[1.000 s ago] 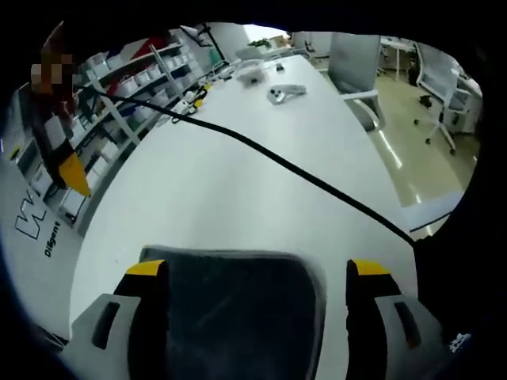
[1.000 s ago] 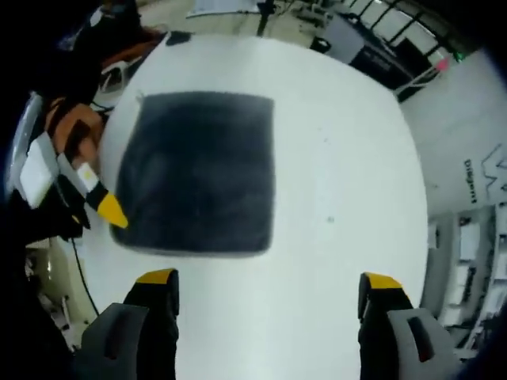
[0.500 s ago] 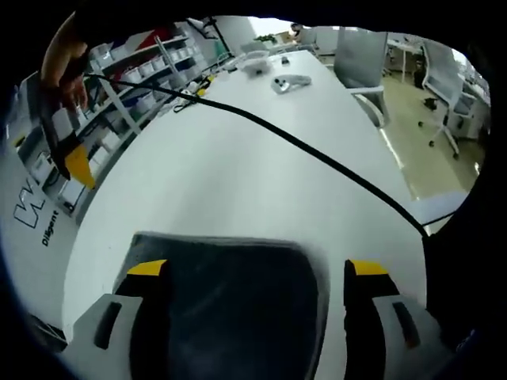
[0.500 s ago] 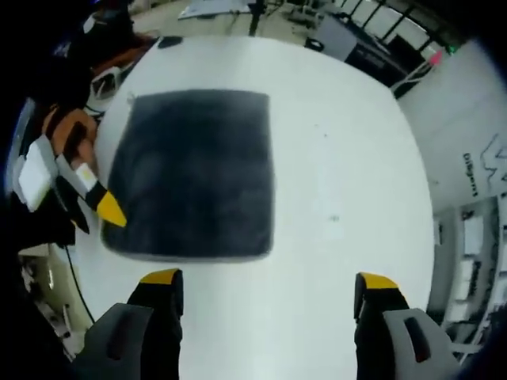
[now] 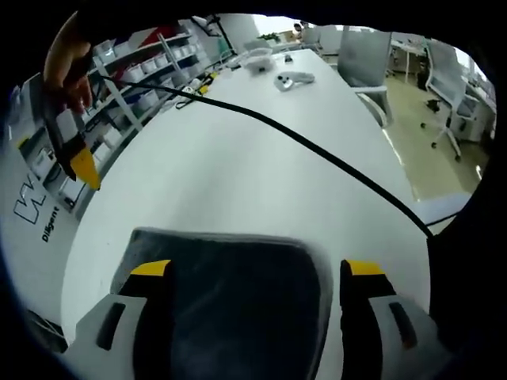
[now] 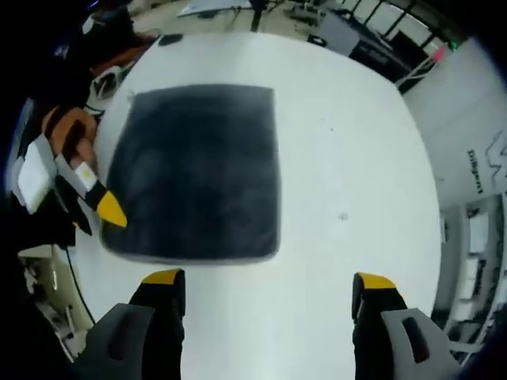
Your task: Open the folded towel by lifting each exposed corner and separating the folded layers until the towel lies flat within the target outline without major curled edges
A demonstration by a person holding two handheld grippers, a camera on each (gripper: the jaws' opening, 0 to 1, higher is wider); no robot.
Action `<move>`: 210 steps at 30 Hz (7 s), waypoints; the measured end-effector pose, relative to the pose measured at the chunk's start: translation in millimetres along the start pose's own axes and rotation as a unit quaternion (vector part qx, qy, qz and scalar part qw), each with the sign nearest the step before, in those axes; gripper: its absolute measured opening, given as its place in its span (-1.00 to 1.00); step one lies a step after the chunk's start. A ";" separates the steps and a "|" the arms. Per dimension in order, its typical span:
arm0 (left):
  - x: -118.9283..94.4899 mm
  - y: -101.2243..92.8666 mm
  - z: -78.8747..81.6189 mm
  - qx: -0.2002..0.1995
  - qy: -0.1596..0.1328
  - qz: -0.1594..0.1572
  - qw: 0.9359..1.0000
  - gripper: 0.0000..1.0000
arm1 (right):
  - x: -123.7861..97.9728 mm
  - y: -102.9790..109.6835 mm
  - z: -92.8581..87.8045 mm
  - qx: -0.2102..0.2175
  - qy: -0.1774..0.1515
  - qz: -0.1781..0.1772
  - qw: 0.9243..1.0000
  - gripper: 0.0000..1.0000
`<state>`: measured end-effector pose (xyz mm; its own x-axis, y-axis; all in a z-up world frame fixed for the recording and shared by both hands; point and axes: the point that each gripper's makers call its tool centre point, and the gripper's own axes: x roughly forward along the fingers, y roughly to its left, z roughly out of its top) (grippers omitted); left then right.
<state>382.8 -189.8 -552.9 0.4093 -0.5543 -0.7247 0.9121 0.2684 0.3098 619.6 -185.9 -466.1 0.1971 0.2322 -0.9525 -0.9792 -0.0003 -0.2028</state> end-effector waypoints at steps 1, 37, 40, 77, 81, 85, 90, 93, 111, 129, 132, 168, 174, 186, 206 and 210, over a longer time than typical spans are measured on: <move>0.0 0.1 0.0 -0.001 0.000 0.000 1.000 0.68 | 0.6 0.3 -0.1 0.000 0.000 -0.001 1.000 0.79; 7.8 0.9 -4.0 -0.011 -0.007 -0.003 1.000 0.46 | 47.8 29.3 -8.7 0.002 0.012 0.028 1.000 0.70; 8.3 -4.1 -7.2 -0.017 -0.008 -0.011 1.000 0.44 | 47.4 27.3 -10.4 0.004 0.016 0.032 0.999 0.70; 26.7 -23.5 -2.6 -0.002 -0.010 -0.025 1.000 -0.24 | 75.7 36.7 -19.7 0.026 0.008 0.068 0.997 0.39; 27.9 -30.0 -1.6 0.000 -0.015 -0.038 0.999 -0.35 | 77.7 36.2 -22.2 0.018 -0.005 0.085 0.996 0.38; 28.5 -32.9 -3.2 0.003 -0.014 -0.043 0.999 -0.37 | 86.9 33.8 -21.7 0.037 -0.017 0.092 0.995 0.28; 27.0 -31.4 -4.0 -0.002 -0.015 -0.043 0.999 -0.37 | 100.0 20.7 -37.2 0.075 -0.002 0.094 0.993 0.17; 26.9 -31.0 -5.1 -0.004 -0.014 -0.044 0.999 -0.39 | 103.7 26.9 -30.7 0.088 -0.022 0.111 0.990 0.13; 23.1 -31.6 -4.9 -0.023 -0.020 -0.053 0.998 -0.61 | 126.7 24.6 -23.8 0.128 -0.035 0.113 0.985 -0.24; 7.0 -32.4 3.2 -0.036 -0.032 -0.053 0.997 -0.73 | 120.4 33.1 -21.7 0.142 -0.021 0.120 0.982 -0.40; 2.7 -33.1 5.5 -0.036 -0.033 -0.053 0.997 -0.74 | 116.1 33.8 -20.0 0.141 -0.021 0.117 0.983 -0.46; -3.8 -27.9 12.2 -0.084 -0.051 -0.065 0.993 -0.96 | 107.2 14.3 -22.2 0.157 -0.008 0.089 0.983 -0.90; -5.6 -23.2 18.3 -0.095 -0.068 -0.062 0.991 -0.97 | 104.5 6.8 -17.7 0.172 -0.011 0.080 0.982 -0.95; -9.0 -5.5 23.6 -0.090 -0.093 -0.036 0.991 -0.97 | 105.4 -3.0 -15.9 0.174 -0.012 0.076 0.982 -0.98; -7.8 -7.1 28.8 -0.073 -0.102 -0.040 0.991 -0.97 | 105.2 2.7 -19.9 0.192 -0.006 0.069 0.979 -1.00; -10.5 -9.2 29.1 -0.073 -0.106 -0.037 0.991 -0.97 | 105.4 -4.9 -21.2 0.200 -0.009 0.067 0.977 -1.00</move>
<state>370.8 -209.4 -530.1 0.3510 -0.7255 -0.5920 0.9332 0.3231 0.1573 646.2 -182.1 -570.4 0.0684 0.2740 -0.9593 -0.9371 0.3476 0.0325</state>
